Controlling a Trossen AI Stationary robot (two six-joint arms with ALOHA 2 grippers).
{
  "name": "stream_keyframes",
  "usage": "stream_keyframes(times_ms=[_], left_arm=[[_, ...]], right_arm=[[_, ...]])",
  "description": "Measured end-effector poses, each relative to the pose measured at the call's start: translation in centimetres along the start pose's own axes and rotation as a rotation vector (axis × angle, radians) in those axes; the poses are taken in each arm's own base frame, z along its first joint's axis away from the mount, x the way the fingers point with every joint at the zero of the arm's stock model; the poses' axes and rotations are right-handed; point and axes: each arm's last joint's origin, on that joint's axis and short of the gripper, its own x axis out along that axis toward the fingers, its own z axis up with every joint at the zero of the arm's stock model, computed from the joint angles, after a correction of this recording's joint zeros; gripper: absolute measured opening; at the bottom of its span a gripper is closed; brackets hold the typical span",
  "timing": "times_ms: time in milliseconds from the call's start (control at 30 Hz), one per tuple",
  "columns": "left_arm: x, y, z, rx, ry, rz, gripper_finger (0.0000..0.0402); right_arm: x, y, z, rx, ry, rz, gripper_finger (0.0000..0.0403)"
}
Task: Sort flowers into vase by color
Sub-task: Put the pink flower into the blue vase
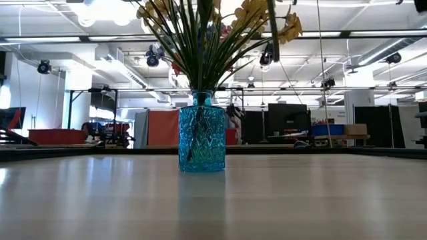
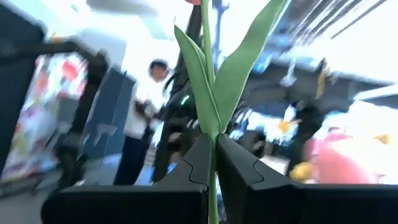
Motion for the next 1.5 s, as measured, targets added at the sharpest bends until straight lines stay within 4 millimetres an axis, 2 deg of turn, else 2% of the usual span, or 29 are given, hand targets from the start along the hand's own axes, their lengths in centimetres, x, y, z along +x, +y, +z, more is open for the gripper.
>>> stream_keyframes(times_ms=[133,300,433,567,667,833,967,1067,1133,1300,1500], left_arm=[[0.7,0.2,-0.1,-0.026,0.006,0.021,0.0300],[3.7,0.8,-0.7,-0.072,0.123,0.020,0.0300],[5.5,1.3,-1.0,-0.028,0.108,0.052,0.0296],[5.3,0.5,-0.3,0.021,0.021,0.035,0.0279],[4.8,-0.6,1.6,0.052,-0.045,-0.026,0.0267],[5.2,-1.7,5.7,0.127,-0.237,-0.066,0.0260],[6.4,-1.7,7.8,0.157,-0.392,-0.145,0.0259],[7.8,-1.8,8.3,0.162,-0.466,-0.294,0.0259],[8.8,-2.0,8.4,0.170,-0.473,-0.323,0.0259],[11.5,-2.8,9.0,0.160,-0.463,-0.264,0.0259],[13.9,-4.3,9.9,0.145,-0.449,-0.185,0.0259]], right_arm=[[-0.8,-1.1,-0.3,-0.023,0.014,-0.076,0.0011],[0.0,-2.9,-0.5,-0.051,-0.006,-0.099,0.0009],[0.7,-4.3,0.0,-0.116,-0.071,-0.044,0.0009],[1.2,-5.4,2.3,-0.025,-0.176,0.033,0.0009],[1.0,-5.7,4.5,0.055,-0.247,0.111,0.0009],[1.2,-4.9,6.1,0.072,-0.298,0.159,0.0009],[2.3,-4.5,7.3,0.081,-0.317,0.122,0.0009],[3.4,-4.1,7.7,0.109,-0.256,0.133,0.0009],[4.2,-3.6,8.2,0.147,-0.216,0.160,0.0009],[6.0,-2.0,8.6,0.161,-0.108,0.167,0.0009],[7.2,-0.8,8.4,0.148,-0.084,0.136,0.0009]])
